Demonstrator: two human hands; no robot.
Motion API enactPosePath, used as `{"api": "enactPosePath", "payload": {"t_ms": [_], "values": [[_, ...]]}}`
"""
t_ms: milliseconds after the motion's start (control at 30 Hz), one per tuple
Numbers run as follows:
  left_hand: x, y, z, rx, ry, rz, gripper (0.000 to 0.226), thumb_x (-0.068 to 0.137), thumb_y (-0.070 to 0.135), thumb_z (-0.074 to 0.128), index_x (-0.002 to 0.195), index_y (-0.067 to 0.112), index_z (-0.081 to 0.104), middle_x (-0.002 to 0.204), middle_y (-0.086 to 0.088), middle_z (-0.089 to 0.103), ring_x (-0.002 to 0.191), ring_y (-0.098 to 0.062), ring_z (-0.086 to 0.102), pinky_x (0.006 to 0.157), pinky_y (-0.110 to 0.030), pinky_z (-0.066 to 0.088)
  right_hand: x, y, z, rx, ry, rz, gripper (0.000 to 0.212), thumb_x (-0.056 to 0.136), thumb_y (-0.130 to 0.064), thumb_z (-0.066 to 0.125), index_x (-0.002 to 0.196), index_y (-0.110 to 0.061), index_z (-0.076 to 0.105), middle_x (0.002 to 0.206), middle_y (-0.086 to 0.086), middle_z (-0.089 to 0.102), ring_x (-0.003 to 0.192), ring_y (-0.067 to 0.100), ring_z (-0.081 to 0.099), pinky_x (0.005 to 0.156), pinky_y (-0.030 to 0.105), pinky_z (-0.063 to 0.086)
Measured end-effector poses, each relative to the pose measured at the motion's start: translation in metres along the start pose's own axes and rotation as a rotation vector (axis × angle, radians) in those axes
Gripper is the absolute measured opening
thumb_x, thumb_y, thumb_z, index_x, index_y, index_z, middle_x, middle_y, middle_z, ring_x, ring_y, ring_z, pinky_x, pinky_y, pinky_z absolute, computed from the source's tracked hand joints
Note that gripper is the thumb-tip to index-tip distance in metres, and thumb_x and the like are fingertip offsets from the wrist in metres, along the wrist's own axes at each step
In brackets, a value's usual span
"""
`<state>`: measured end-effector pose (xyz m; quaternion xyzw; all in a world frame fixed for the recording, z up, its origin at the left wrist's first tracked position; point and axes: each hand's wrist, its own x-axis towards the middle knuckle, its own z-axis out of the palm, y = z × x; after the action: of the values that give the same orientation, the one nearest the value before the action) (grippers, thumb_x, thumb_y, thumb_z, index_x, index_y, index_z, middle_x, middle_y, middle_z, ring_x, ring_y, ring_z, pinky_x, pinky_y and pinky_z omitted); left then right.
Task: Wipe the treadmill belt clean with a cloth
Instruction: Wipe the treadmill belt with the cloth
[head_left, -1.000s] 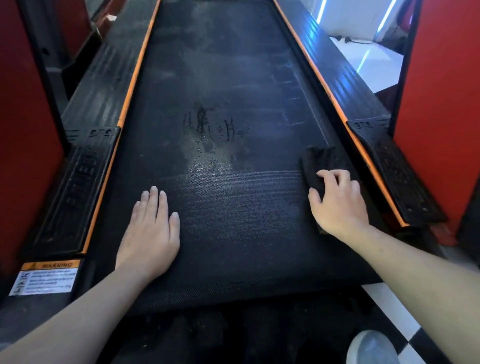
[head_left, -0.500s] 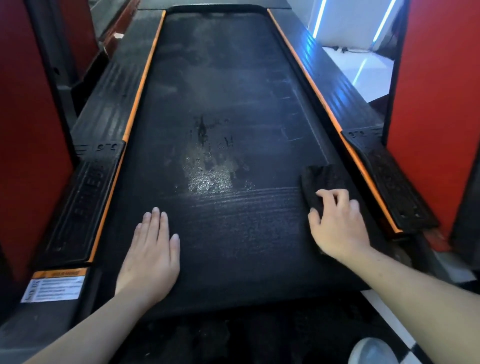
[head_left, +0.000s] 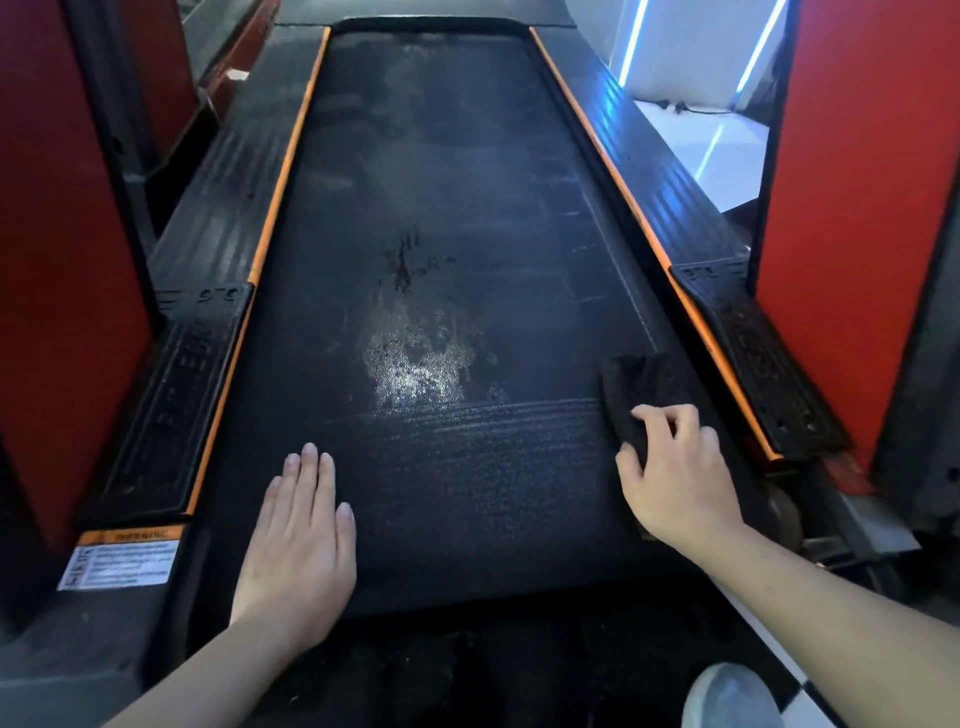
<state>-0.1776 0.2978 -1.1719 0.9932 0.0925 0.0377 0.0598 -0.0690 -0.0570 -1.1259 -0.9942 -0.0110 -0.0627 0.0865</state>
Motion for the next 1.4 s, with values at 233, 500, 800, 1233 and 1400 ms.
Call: {"api": "enactPosePath", "payload": {"t_ms": [233,500,800,1233,1400], "values": [[0.02,0.004,-0.03,-0.029,0.119,0.02,0.051,0.096,0.031,0.035,0.134,0.002,0.052,0.134,-0.014,0.046,0.122,-0.033,0.046,0.106,-0.047,0.038,0.015,-0.01,-0.018,0.222,0.079,0.03,0.032,0.087,-0.034,0.063,0.115,-0.018,0.065,0.107,-0.003,0.051,0.089,0.027,0.06,0.074,0.035,0.045],[0.081,0.004,-0.019,-0.005,0.115,-0.03,0.066,0.099,0.038,0.02,0.151,-0.002,0.025,0.159,-0.021,0.019,0.15,-0.034,0.012,0.124,-0.044,0.003,0.063,-0.05,-0.011,0.298,0.061,-0.085,0.036,0.095,-0.033,0.058,0.129,-0.022,0.057,0.125,-0.004,0.047,0.115,0.021,0.045,0.093,0.034,0.043],[0.07,0.002,-0.004,0.011,-0.037,-0.035,0.078,0.092,0.047,-0.006,0.155,0.001,0.001,0.164,-0.015,-0.006,0.152,-0.024,-0.008,0.123,-0.036,-0.005,0.063,-0.052,0.019,0.087,-0.025,-0.057,0.048,0.099,-0.046,0.044,0.143,-0.029,0.04,0.139,-0.003,0.037,0.112,0.024,0.043,0.095,0.037,0.044],[0.049,0.003,0.001,-0.029,-0.004,-0.012,0.077,0.094,0.047,-0.002,0.154,0.0,0.006,0.164,-0.015,-0.002,0.152,-0.022,-0.006,0.124,-0.039,0.0,0.039,-0.048,0.018,0.053,-0.025,-0.053,0.047,0.098,-0.044,0.043,0.142,-0.027,0.041,0.135,-0.001,0.039,0.101,0.022,0.041,0.094,0.037,0.045],[0.037,0.004,0.001,-0.047,-0.001,-0.007,0.075,0.096,0.046,0.0,0.154,-0.001,0.006,0.164,-0.014,-0.002,0.152,-0.021,-0.006,0.124,-0.038,0.0,0.025,-0.044,0.017,0.044,-0.013,-0.052,0.046,0.097,-0.043,0.045,0.14,-0.027,0.044,0.133,-0.001,0.041,0.099,0.022,0.043,0.091,0.037,0.046]]}}
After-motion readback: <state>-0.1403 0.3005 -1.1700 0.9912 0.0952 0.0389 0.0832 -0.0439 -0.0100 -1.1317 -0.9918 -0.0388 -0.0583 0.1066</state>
